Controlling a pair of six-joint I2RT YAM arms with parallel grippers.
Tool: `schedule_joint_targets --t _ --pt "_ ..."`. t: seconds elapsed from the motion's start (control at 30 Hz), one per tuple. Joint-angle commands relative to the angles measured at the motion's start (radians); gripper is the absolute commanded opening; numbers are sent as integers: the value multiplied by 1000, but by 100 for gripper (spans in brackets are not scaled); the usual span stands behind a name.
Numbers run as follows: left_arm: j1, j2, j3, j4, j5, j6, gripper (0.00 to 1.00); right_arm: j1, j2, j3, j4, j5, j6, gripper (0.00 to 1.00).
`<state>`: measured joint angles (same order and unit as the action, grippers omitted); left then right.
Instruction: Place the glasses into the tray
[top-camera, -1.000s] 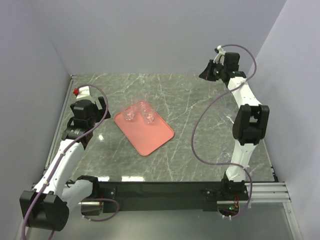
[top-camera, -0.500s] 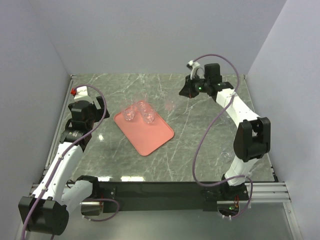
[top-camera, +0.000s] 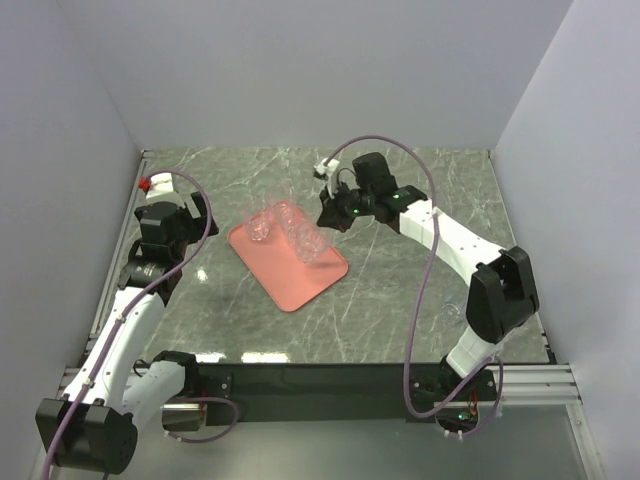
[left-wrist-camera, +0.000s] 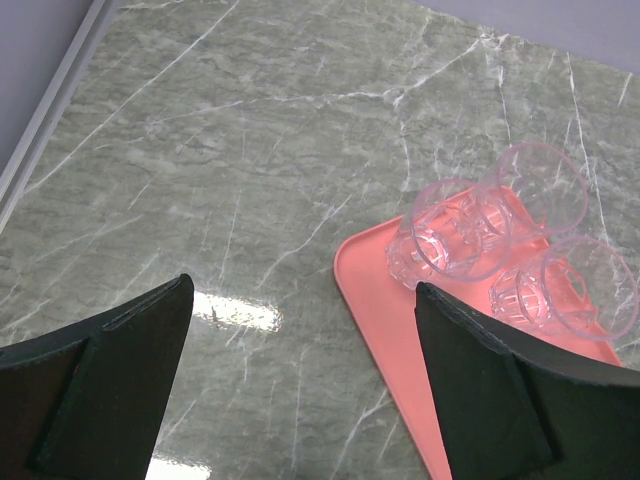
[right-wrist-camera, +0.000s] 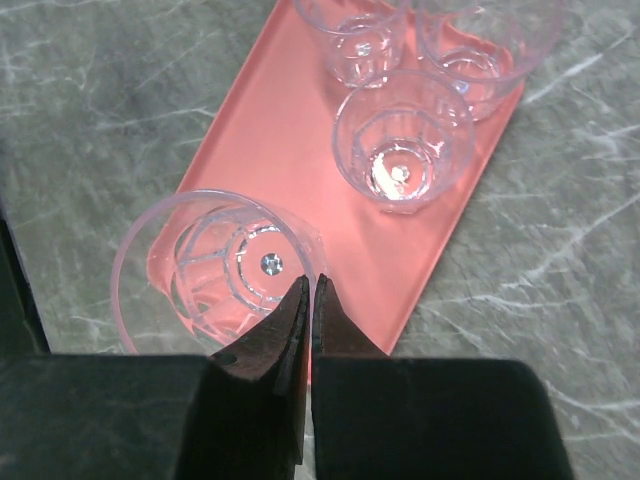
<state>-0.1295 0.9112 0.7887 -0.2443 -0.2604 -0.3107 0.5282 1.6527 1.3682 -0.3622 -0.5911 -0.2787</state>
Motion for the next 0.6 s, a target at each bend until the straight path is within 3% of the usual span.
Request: schedule_joint_targets --t 0.0,0.57 --pt "4 -21 -6 43 -11 -5 98 45 12 26 40 62 -16 0" --pt "4 -32 -8 43 -20 -8 98 217 157 149 60 243 -13 0"
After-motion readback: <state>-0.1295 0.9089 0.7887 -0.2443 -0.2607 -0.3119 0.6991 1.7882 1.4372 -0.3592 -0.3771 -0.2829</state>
